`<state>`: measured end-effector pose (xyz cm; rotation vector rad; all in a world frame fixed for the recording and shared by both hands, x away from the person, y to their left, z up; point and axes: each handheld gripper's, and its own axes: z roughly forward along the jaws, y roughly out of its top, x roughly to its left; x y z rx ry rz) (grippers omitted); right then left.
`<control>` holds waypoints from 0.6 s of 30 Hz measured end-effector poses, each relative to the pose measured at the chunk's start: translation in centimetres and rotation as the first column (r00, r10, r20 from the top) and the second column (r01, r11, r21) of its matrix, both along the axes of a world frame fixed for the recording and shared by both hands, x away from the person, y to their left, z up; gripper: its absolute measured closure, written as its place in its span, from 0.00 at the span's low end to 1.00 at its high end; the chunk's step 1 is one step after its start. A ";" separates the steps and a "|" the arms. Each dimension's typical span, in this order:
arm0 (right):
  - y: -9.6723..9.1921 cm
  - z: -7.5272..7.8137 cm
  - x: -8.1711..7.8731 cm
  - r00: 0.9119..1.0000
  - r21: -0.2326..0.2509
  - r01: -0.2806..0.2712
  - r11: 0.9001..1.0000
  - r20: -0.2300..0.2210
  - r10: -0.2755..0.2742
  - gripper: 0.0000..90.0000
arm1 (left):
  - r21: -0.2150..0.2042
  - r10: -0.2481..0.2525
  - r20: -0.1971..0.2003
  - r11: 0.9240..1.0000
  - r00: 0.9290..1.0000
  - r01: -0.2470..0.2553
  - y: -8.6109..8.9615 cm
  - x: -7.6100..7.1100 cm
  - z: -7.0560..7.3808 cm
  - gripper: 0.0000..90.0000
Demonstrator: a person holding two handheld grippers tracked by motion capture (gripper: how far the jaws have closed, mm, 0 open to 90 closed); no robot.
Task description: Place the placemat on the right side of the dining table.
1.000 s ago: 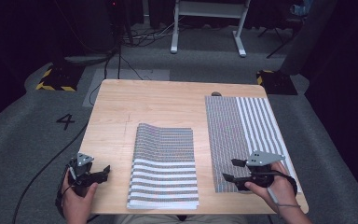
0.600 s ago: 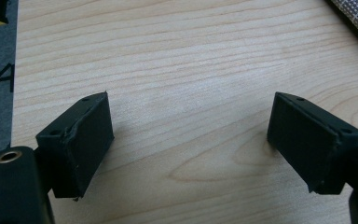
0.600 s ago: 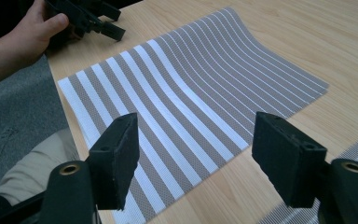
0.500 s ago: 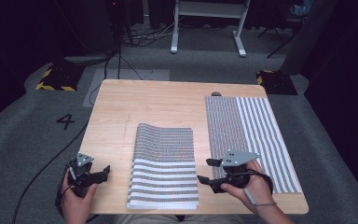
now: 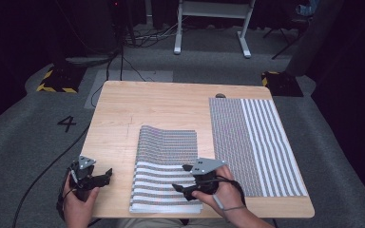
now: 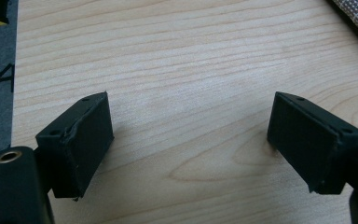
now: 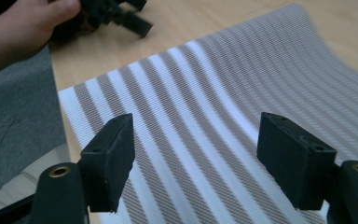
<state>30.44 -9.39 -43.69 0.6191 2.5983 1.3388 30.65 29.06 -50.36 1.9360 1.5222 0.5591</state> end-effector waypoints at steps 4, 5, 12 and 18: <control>2.5 -2.4 -0.1 0.999 -0.071 -0.041 0.997 -0.034 0.039 0.32 | 0.003 -0.001 -0.001 1.000 1.000 0.001 0.0 0.0 0.0 0.16; 3.2 -3.1 -0.2 0.998 -0.075 -0.037 0.996 -0.048 0.034 0.32 | 0.002 0.000 0.000 1.000 1.000 0.000 0.0 0.0 0.0 0.16; 5.4 -5.3 0.0 1.000 -0.101 -0.031 0.994 0.002 0.031 0.32 | -0.004 0.003 0.002 1.000 1.000 -0.003 -0.1 -0.1 0.0 0.16; 5.7 -6.5 0.4 1.000 -0.098 0.005 0.995 0.018 -0.003 0.28 | -0.004 0.003 0.002 1.000 1.000 -0.003 -0.1 -0.1 0.0 0.16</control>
